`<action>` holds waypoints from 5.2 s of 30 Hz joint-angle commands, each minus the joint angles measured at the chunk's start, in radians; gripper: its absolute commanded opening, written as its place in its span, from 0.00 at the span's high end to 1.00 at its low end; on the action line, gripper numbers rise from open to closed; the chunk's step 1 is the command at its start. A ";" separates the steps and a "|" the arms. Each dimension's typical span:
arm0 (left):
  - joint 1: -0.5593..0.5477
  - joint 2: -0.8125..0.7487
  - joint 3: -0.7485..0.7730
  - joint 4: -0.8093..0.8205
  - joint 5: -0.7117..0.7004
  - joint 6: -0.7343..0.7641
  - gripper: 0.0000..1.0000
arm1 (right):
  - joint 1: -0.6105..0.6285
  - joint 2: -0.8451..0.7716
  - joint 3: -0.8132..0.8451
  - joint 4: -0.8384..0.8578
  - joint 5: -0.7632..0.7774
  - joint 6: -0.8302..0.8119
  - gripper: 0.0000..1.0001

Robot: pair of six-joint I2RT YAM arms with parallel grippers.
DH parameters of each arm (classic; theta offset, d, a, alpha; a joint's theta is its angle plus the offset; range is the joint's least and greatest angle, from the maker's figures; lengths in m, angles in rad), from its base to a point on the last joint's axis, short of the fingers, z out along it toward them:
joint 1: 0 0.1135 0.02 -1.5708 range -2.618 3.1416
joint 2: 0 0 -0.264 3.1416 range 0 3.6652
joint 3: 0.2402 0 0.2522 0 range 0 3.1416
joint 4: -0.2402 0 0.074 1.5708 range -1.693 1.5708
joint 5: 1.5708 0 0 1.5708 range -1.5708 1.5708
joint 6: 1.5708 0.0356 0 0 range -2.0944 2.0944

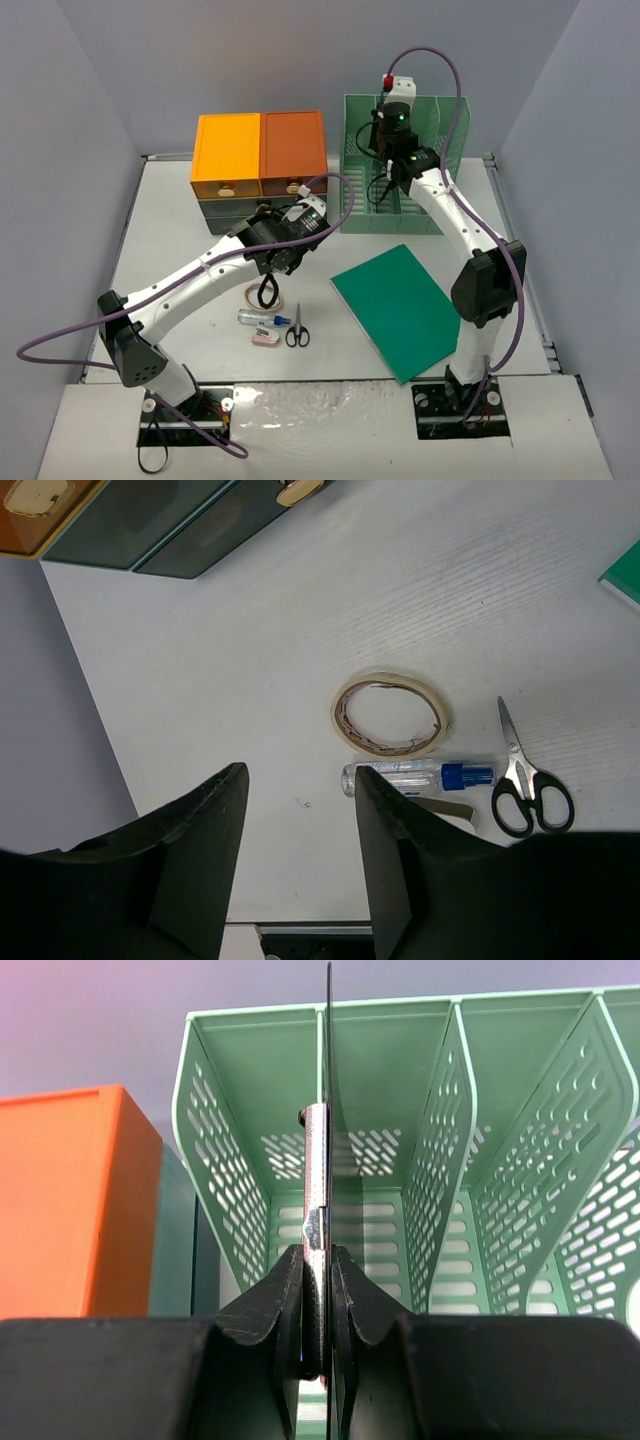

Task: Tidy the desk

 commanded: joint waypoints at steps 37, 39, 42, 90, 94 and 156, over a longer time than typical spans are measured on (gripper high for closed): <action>0.006 -0.045 0.036 0.002 -0.004 0.011 0.57 | 0.050 -0.092 0.009 0.057 0.260 -0.099 0.09; 0.006 -0.048 0.032 0.005 0.002 0.005 0.57 | 0.054 -0.109 0.013 0.058 0.290 -0.110 0.08; 0.006 -0.056 0.024 0.009 0.005 0.000 0.57 | 0.060 -0.124 0.016 0.059 0.332 -0.122 0.07; 0.080 -0.127 -0.484 0.652 0.843 -0.319 0.41 | 0.544 -0.516 -0.644 -0.975 0.417 1.287 0.06; 0.144 -0.146 -0.598 0.832 1.023 -0.455 0.39 | 0.508 -0.487 -0.635 -1.009 0.487 1.299 0.05; 0.154 0.217 -0.928 1.801 1.232 -0.943 0.38 | -0.298 -0.365 -1.061 -0.296 0.009 0.910 0.06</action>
